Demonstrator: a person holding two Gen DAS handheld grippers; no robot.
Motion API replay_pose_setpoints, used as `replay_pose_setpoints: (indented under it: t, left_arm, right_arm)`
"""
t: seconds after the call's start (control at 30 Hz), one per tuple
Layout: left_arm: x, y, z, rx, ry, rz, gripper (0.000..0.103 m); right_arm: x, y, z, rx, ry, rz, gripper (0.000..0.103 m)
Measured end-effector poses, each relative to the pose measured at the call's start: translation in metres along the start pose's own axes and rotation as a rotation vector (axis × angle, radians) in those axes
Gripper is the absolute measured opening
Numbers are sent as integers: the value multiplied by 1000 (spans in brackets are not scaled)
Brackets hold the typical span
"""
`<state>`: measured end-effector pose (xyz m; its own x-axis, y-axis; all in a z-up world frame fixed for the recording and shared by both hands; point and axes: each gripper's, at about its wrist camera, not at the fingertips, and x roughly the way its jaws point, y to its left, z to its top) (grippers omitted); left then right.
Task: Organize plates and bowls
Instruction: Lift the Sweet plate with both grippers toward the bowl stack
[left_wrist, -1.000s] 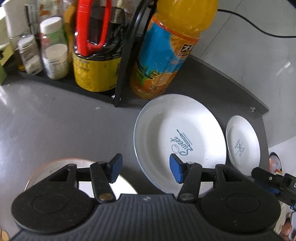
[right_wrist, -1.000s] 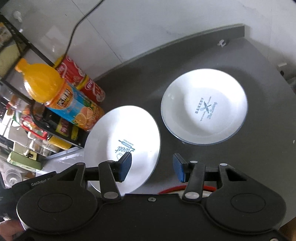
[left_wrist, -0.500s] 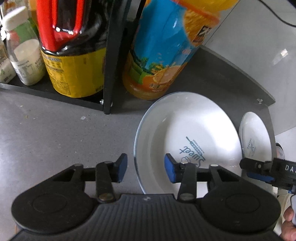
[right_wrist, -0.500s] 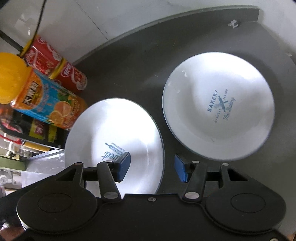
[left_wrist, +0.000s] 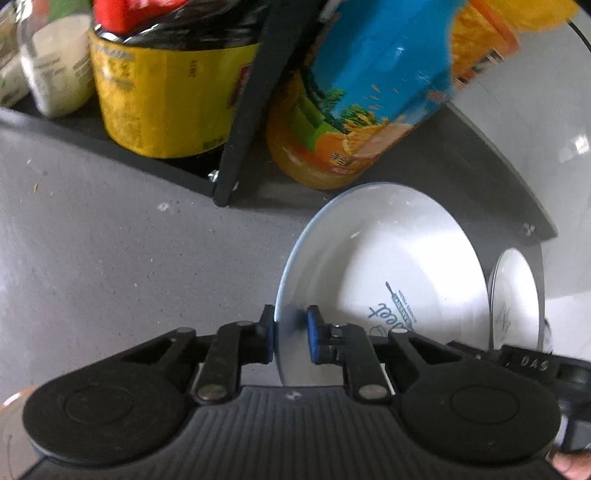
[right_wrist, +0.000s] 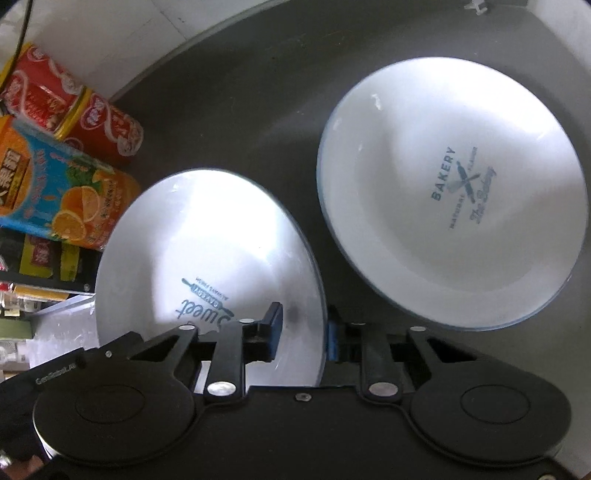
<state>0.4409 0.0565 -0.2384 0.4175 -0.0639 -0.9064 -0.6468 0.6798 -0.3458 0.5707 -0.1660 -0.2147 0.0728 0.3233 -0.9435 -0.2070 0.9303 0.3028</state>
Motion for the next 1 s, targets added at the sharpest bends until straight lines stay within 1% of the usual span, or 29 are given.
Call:
replay_pose_setpoints:
  t: [0.1,0.17,0.33,0.43,0.6,0.73,0.83,1.0]
  left_arm:
    - [-1,3,1,-14,9,1,15]
    - [-4,6,-1,-21,3,-5,14]
    - [-20,17,-2,-70,-5,-20,11]
    - [-31,17,-3,-74,-27,-23,9]
    - [-44,12,-10,-86,-60,-2,7]
    - [-58,6,-20,-96,-85,-1,6]
    - [-69,1,-30,-97,-106,0,6]
    - [-86,-10,-47,-111,-144,9,6]
  right_arm:
    - [0,-1,1,-8,-6,10,19]
    - [-4,-5,0,3,-13,35,16]
    - [-16,-9,-4,-32,-33,93,12]
    - [-22,-10,-5,-30,-44,116,11]
    - [-38,-10,-9,-50,-60,159,7]
    - [-52,-13,-11,-67,-75,184,8]
    - [-63,-19,-15,-71,-88,221,7]
    - [-78,-21,-20,-104,-104,246,8]
